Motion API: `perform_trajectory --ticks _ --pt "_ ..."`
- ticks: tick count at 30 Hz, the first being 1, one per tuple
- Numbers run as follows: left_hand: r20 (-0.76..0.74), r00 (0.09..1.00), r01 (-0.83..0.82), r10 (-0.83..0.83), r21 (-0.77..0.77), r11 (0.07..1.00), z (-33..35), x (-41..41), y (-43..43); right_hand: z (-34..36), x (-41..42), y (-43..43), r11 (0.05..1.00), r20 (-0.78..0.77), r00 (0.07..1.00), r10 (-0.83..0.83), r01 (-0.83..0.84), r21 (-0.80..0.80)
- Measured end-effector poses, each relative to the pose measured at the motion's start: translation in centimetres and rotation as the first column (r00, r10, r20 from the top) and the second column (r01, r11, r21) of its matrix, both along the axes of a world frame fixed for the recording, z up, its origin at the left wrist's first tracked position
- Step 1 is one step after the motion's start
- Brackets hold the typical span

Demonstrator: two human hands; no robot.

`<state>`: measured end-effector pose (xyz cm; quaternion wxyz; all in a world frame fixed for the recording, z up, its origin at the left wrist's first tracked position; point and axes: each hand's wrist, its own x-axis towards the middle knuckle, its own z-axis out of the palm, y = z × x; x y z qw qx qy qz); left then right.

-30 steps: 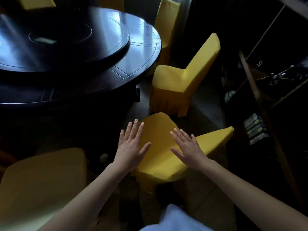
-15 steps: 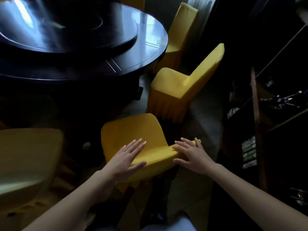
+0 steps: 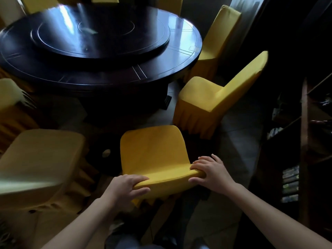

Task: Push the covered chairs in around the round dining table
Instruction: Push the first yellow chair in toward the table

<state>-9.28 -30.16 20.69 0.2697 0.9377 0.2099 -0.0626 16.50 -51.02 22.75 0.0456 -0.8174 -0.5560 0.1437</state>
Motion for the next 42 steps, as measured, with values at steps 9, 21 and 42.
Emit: perform_trajectory --ticks 9,21,42 --pt "0.027 0.999 -0.029 0.029 -0.013 1.0 0.4 0.7 0.6 -0.5 1.1 1.0 0.999 -0.001 0.999 0.036 -0.036 -0.029" --pt "-0.011 0.988 -0.154 0.154 -0.114 0.981 1.4 2.6 3.9 -0.3 1.5 4.3 0.992 0.051 0.992 -0.116 0.118 -0.039" --pt "-0.018 0.947 -0.321 0.321 -0.063 0.945 0.7 7.8 8.9 -0.6 7.3 10.6 0.985 -0.089 0.981 -0.171 0.169 -0.038"
